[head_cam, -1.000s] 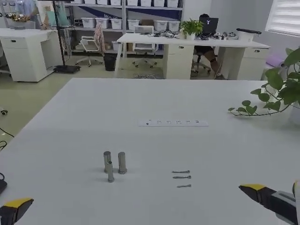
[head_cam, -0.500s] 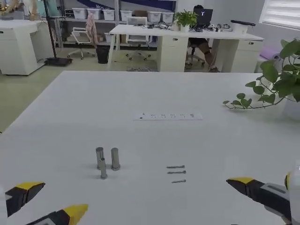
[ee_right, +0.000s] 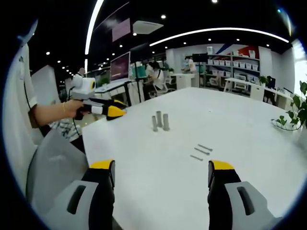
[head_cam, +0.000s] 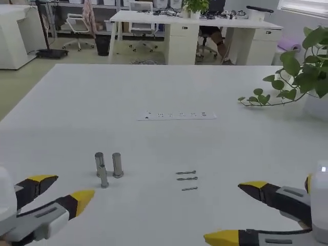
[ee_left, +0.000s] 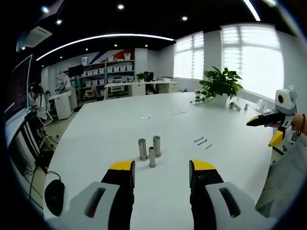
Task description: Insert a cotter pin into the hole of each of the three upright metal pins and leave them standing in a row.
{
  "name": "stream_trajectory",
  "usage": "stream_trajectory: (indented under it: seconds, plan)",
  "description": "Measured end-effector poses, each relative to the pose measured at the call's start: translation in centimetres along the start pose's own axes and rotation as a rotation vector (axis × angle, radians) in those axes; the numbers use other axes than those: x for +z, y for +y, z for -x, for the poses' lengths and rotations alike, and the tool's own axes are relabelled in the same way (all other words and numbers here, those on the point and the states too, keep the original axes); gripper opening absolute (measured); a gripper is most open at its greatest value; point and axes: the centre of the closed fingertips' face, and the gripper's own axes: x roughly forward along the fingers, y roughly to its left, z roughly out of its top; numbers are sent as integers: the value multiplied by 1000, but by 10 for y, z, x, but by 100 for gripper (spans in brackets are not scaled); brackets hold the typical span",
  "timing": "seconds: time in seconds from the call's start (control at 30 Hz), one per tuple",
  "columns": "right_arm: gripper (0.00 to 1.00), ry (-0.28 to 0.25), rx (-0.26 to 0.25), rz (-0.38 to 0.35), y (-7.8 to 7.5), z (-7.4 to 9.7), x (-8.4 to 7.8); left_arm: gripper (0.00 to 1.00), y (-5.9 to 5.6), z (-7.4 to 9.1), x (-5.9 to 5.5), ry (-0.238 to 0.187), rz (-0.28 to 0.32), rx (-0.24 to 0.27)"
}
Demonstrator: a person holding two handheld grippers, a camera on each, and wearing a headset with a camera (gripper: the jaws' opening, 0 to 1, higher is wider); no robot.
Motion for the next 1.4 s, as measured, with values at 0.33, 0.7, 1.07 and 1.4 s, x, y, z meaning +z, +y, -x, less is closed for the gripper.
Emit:
stream_trajectory:
  seconds: [0.33, 0.7, 1.07, 1.4]
  plan:
    - [76, -10, -22, 13, -12, -2, 6, 38, 14, -31, -3, 15, 8, -2]
    - [74, 13, -15, 7, -16, -11, 2, 32, 22, -69, -18, 50, -36, -3]
    - [74, 5, -3, -2, -21, -17, 7, 28, 21, -100, -32, 83, -13, -26]
    - [74, 42, 7, 5, -22, -23, -2, 21, 22, -117, -43, 108, -20, -24]
